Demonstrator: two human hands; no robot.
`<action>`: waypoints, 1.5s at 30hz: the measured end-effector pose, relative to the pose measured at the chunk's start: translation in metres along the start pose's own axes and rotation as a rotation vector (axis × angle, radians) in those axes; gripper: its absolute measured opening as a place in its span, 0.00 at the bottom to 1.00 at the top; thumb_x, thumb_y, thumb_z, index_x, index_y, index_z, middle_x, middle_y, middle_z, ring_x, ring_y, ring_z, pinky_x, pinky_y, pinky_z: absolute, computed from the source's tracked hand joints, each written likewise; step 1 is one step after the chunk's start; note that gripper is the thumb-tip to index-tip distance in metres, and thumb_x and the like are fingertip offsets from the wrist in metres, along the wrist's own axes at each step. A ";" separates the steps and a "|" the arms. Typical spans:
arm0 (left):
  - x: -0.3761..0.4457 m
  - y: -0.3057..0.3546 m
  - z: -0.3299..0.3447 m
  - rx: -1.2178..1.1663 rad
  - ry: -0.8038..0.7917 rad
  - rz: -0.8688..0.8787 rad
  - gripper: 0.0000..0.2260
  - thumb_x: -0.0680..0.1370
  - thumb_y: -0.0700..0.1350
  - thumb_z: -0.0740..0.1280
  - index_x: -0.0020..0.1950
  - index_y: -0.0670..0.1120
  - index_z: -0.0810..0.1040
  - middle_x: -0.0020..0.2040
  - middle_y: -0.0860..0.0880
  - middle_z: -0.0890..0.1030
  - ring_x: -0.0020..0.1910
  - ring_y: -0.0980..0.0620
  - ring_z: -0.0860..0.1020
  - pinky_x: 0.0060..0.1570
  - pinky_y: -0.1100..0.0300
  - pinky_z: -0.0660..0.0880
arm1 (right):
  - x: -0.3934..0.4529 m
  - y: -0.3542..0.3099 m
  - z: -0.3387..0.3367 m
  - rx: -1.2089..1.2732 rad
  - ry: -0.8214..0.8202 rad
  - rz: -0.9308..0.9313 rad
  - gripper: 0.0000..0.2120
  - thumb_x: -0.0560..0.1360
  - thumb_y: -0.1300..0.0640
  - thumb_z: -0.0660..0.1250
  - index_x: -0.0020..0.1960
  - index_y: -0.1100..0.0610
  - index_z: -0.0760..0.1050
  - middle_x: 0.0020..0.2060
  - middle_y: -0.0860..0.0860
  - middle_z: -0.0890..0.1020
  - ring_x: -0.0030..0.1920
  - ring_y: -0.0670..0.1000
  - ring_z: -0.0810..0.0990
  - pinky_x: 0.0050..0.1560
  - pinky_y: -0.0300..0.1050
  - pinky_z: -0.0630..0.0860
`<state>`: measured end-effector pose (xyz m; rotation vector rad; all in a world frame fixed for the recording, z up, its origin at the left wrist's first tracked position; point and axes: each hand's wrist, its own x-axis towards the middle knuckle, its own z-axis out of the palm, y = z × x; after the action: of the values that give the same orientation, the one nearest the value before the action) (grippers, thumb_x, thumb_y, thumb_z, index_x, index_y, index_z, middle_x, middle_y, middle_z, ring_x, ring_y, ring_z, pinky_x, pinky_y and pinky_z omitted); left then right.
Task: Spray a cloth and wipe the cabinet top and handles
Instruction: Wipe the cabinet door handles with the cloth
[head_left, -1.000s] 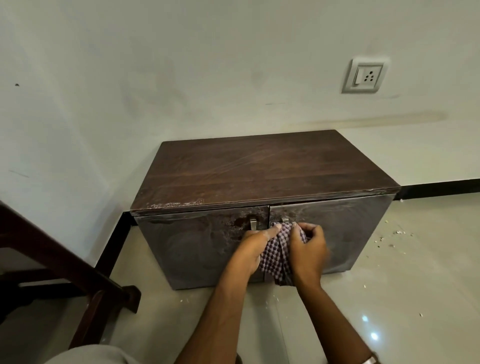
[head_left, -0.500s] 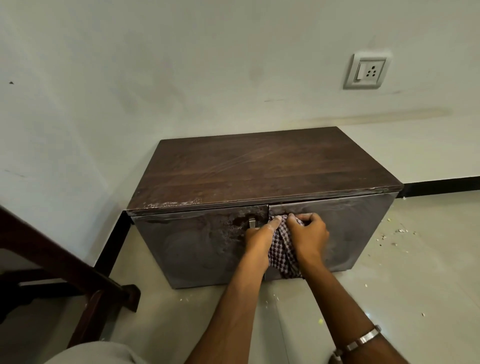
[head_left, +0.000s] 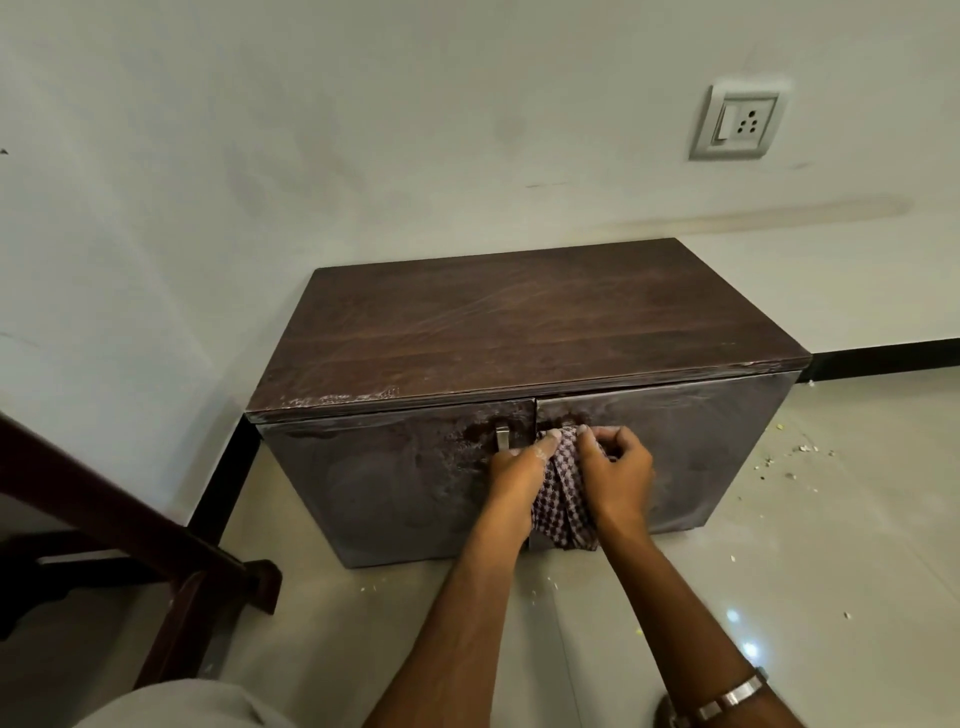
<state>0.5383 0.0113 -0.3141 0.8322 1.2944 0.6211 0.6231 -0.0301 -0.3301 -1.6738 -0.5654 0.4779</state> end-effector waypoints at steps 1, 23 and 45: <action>-0.001 -0.001 -0.001 0.030 0.001 -0.007 0.19 0.74 0.51 0.72 0.59 0.41 0.80 0.54 0.42 0.83 0.51 0.45 0.82 0.52 0.55 0.79 | -0.002 0.006 -0.001 0.010 -0.007 -0.001 0.03 0.76 0.56 0.67 0.46 0.55 0.79 0.41 0.50 0.82 0.45 0.49 0.81 0.49 0.47 0.79; 0.006 -0.019 -0.003 0.088 -0.008 0.020 0.10 0.76 0.50 0.69 0.51 0.44 0.80 0.52 0.45 0.83 0.48 0.48 0.80 0.46 0.58 0.77 | -0.005 0.037 -0.004 -0.023 -0.121 -0.067 0.04 0.80 0.57 0.63 0.52 0.54 0.76 0.47 0.50 0.81 0.49 0.48 0.79 0.51 0.43 0.76; 0.030 -0.043 -0.001 0.130 0.127 0.055 0.12 0.76 0.48 0.69 0.52 0.41 0.81 0.51 0.45 0.84 0.50 0.46 0.82 0.49 0.56 0.77 | 0.003 0.055 0.012 -0.055 -0.131 0.104 0.05 0.79 0.59 0.65 0.52 0.60 0.73 0.45 0.53 0.80 0.47 0.51 0.78 0.49 0.44 0.73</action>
<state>0.5403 0.0108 -0.3670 0.9495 1.4430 0.6468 0.6240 -0.0258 -0.3863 -1.7390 -0.5933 0.6559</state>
